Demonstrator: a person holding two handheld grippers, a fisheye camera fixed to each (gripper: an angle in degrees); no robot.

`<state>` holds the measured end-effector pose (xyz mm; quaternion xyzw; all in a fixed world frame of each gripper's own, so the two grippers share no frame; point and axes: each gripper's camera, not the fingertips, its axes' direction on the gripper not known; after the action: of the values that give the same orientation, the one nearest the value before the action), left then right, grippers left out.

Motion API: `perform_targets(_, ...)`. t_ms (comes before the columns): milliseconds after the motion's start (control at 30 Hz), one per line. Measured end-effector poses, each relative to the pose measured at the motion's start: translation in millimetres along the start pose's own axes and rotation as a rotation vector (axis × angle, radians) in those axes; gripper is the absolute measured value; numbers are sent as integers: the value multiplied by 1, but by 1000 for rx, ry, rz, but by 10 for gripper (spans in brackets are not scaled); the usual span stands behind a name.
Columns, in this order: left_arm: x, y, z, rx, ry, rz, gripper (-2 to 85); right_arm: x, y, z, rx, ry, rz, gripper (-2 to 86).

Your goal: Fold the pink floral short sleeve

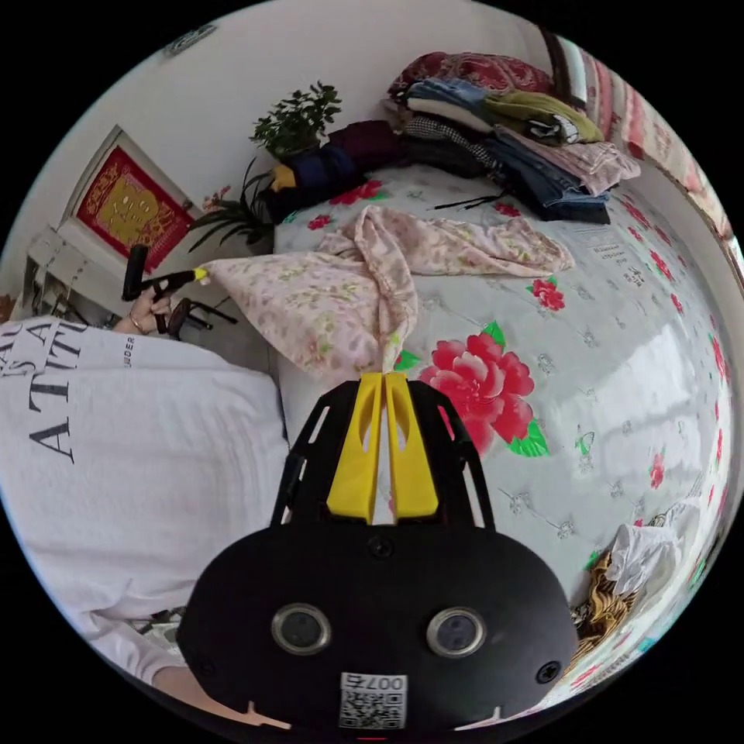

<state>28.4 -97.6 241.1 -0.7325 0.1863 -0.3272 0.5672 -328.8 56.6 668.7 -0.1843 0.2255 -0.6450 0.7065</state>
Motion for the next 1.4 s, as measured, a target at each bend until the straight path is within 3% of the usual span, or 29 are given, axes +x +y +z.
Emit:
perform_targets(167,81,103,-39,8,-29,-48,-10,-35,71,-41,-73,-104,-211,-3)
perform_targets(300,135,131,-98,107,9,13,-10,-48,135,-168,61,-396,-361,-3)
perform_targets(467,189,138,-132,130,28,146,-10,-83,183,-290,232,-423,-611,-3)
perform_targets(567,162,131,-93,67,-10,74,-10,-84,172,-266,157,-384,-629,-3)
perform_targets(667,102,104,-30,-45,28,-112,-10,-54,120,-173,-100,-299,-486,-3)
perform_targets(733,78,76,3,-74,-5,-122,-10,-25,69,-96,-274,-230,-370,-3)
perform_targets(867,53,-45,13,-2,-81,-141,-10,21,-32,-67,-239,-109,-157,-3)
perform_targets(967,93,-147,-66,230,-70,-17,-10,32,-131,-196,101,29,-38,-3)
perform_targets(1000,108,-162,-89,288,-68,32,-10,21,-153,-282,327,57,-34,-3)
perform_targets(1033,146,-184,-135,398,-73,143,-10,-2,-156,-373,580,75,-77,-3)
perform_targets(1133,249,-187,-233,610,-137,394,-10,-79,-108,-545,1049,146,-203,-3)
perform_targets(1267,355,-128,-301,776,-240,586,-10,-159,-21,-645,1241,343,-302,-3)
perform_targets(1400,408,-66,-316,814,-161,670,-10,-192,102,-693,1358,419,-386,-3)
